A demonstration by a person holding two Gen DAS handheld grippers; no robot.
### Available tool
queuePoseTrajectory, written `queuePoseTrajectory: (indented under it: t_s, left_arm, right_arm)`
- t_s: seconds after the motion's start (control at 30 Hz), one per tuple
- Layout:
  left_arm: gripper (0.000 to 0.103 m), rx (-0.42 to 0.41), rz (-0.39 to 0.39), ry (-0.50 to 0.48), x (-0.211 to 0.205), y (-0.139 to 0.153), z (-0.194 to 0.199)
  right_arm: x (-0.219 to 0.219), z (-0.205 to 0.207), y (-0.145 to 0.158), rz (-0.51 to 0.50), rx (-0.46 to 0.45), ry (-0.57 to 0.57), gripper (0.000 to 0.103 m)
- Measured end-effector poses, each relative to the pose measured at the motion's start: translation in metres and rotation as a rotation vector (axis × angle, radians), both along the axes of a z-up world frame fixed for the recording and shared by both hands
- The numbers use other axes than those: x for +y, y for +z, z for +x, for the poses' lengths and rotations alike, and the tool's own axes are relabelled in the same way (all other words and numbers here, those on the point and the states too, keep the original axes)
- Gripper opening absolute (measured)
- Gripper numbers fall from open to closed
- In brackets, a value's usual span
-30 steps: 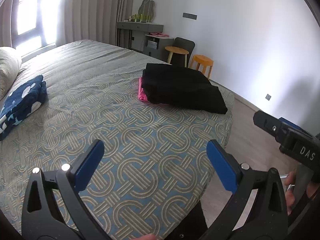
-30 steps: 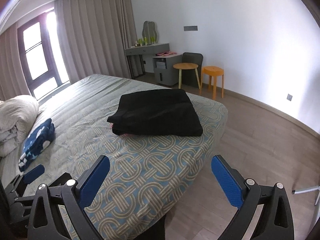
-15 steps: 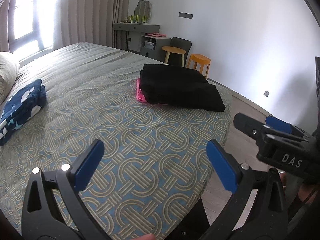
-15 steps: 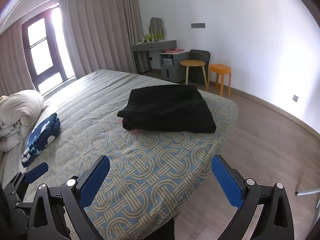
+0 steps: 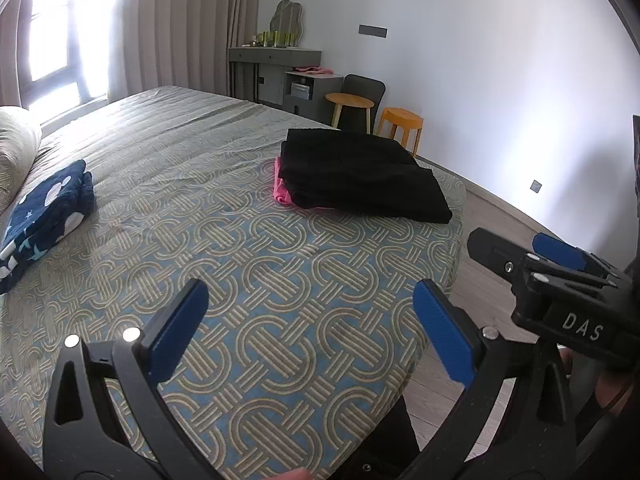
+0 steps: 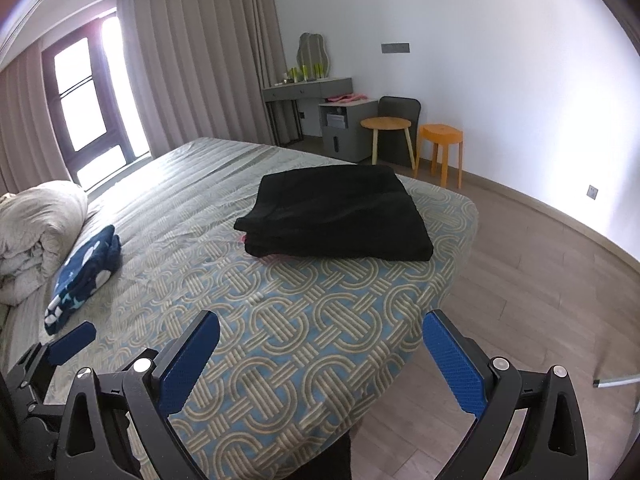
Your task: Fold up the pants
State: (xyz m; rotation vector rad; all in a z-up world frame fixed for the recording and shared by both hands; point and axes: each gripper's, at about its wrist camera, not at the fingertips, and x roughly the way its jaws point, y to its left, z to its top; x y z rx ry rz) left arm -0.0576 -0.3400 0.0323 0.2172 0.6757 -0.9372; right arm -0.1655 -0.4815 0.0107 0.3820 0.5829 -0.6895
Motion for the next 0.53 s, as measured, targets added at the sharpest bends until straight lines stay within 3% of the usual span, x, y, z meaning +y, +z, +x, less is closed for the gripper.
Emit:
queuePoseTrajectory:
  t_s: [0.53]
  left_arm:
    - [0.102, 0.013, -0.002, 0.002, -0.0014, -0.0031, -0.0013]
  right_arm:
    - [-0.0014, -0.0023, -0.0078, 0.022, -0.015, -0.003, 0.103]
